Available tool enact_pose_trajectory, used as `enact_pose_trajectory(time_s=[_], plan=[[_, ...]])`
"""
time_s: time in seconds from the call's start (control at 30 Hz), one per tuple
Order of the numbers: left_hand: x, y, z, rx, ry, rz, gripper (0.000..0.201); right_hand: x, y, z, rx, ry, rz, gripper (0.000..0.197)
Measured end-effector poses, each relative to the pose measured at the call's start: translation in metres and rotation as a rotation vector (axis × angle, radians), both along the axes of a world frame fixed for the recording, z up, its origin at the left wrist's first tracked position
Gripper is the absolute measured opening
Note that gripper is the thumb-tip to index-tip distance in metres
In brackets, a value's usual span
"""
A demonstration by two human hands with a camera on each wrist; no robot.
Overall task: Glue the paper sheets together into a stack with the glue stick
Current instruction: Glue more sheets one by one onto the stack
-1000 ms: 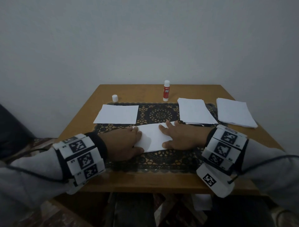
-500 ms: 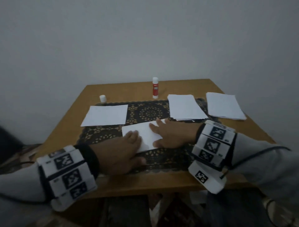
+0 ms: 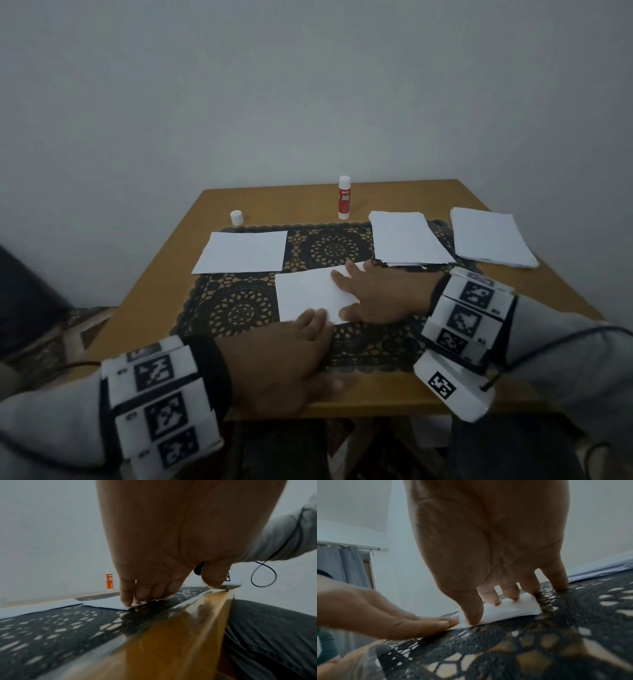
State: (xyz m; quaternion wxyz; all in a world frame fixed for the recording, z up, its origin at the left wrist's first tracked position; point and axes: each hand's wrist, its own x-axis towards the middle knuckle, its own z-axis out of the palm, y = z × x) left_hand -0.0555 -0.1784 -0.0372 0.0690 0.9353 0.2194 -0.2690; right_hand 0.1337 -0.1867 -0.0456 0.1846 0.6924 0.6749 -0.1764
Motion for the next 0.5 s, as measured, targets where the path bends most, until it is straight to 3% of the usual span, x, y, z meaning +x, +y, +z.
enact_pose_trajectory(time_s=[0.2,0.5], plan=[[0.016,0.058,0.001,0.100,-0.106,0.256,0.069,0.000,-0.003,0.000,0.011,0.012,0.005,0.075],[0.024,0.087,-0.005,0.217,-0.236,0.239,0.059,-0.008,-0.025,0.003,0.035,-0.023,0.013,0.071]])
